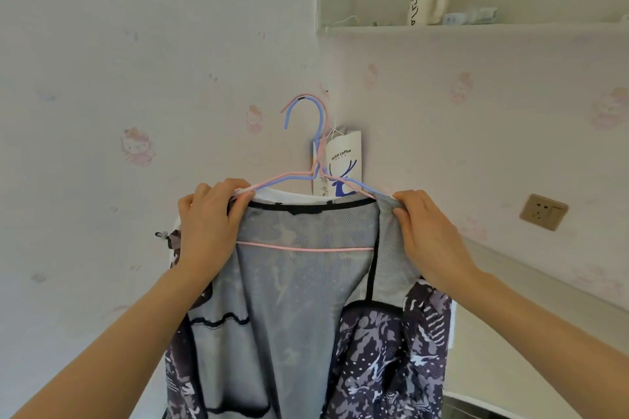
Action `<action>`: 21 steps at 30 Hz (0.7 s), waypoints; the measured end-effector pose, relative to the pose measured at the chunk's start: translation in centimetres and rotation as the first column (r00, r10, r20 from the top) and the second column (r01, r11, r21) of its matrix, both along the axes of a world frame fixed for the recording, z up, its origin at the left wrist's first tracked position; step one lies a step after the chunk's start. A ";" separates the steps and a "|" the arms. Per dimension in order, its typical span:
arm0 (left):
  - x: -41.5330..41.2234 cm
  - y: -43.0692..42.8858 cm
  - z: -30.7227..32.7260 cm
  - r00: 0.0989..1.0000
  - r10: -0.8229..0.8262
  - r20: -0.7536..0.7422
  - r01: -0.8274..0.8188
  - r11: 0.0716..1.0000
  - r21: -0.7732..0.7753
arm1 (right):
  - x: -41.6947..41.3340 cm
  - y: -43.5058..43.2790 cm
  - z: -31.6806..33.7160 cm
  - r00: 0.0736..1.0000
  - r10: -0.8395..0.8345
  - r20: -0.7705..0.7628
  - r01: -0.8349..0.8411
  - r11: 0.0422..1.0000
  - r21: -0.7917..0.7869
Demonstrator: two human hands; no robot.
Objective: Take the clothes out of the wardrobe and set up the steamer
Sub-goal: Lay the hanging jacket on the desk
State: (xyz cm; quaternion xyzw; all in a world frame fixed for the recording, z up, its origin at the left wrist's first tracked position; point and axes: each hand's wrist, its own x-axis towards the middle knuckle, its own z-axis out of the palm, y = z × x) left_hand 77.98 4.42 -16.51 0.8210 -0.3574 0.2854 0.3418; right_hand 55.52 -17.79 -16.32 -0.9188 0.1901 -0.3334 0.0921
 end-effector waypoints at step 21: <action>19.6 -18.7 -12.7 0.925 0.199 -0.325 -0.098 0.948 0.301 | 22.5 -20.6 -13.0 0.972 0.108 -0.208 -0.052 0.965 0.256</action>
